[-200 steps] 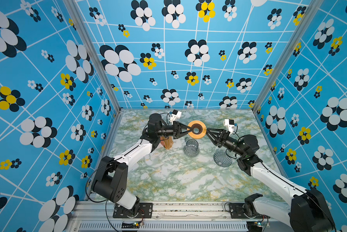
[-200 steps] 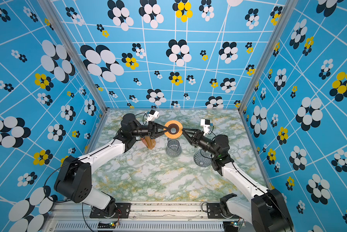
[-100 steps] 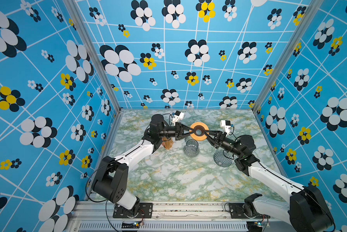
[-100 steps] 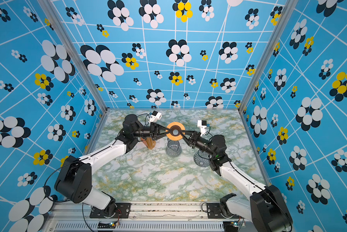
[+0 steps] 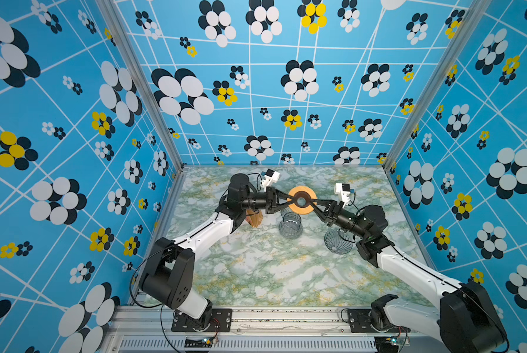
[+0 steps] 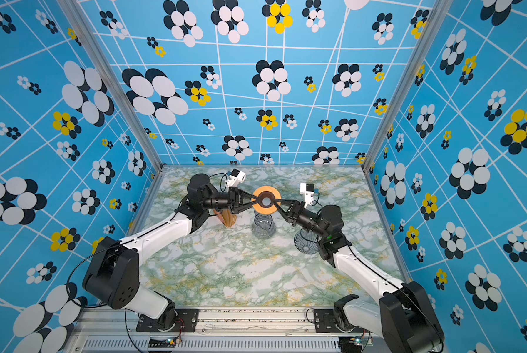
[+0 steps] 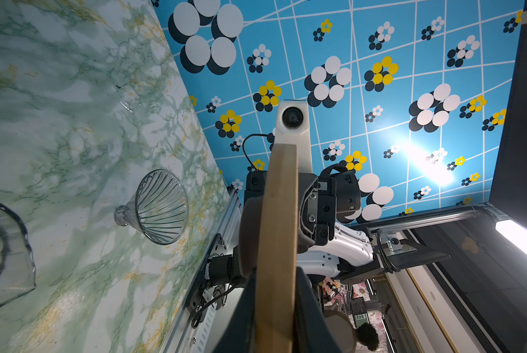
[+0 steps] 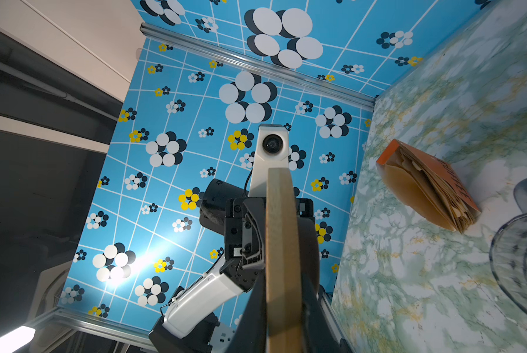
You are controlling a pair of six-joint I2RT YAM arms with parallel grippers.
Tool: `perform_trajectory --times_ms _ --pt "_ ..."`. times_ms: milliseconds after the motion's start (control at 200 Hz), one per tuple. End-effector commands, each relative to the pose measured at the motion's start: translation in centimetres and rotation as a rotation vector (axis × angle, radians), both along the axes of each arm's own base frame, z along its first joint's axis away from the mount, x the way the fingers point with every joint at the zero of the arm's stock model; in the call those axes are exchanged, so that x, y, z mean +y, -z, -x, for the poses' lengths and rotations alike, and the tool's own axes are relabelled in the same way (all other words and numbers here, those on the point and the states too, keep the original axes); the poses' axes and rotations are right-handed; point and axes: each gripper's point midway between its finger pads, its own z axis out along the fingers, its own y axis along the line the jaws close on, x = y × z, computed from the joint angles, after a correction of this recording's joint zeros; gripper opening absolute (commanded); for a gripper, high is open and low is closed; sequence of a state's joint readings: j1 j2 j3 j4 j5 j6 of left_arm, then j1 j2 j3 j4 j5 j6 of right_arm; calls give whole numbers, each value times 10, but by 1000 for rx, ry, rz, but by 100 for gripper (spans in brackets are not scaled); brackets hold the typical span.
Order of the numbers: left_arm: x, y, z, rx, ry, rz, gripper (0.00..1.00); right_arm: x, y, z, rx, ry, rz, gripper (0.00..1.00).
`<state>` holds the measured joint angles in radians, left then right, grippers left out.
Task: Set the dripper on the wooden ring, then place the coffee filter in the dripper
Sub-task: 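Open the left gripper and draw it back while the right gripper holds the ring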
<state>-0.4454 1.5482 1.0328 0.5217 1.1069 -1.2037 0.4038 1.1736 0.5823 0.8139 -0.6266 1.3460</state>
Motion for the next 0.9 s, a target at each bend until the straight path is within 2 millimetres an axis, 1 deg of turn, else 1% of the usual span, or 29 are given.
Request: perform_trajectory --times_ms 0,110,175,200,215,260,350,455,510,550,750,895 --pt "0 4 4 -39 17 -50 22 0 -13 -1 -47 16 -8 13" --pt "2 12 2 -36 1 -88 32 -2 -8 -2 -29 30 -11 13" --pt "4 16 0 -38 -11 -111 41 -3 -3 -3 -10 41 -7 13" --pt "4 19 -1 -36 -16 -123 42 -4 1 -4 1 46 -3 12" --pt "5 19 -2 -36 -19 -129 47 -4 3 -4 6 49 -1 12" --pt "7 23 -4 -36 -31 -145 50 -5 7 -5 17 57 2 11" --pt "14 31 -11 -30 -81 -194 62 -6 15 -7 36 70 9 11" --pt "26 39 -19 -44 -144 -275 80 -7 26 -11 61 85 19 11" --pt "30 42 -21 -68 -170 -316 93 -6 30 -13 69 87 25 11" --pt "33 42 -21 -84 -184 -337 100 -6 33 -15 77 89 30 11" --pt "40 33 -20 -202 -206 -376 99 -2 49 -24 105 91 46 11" --pt "44 38 -23 -292 -246 -505 99 1 62 -30 131 89 59 11"
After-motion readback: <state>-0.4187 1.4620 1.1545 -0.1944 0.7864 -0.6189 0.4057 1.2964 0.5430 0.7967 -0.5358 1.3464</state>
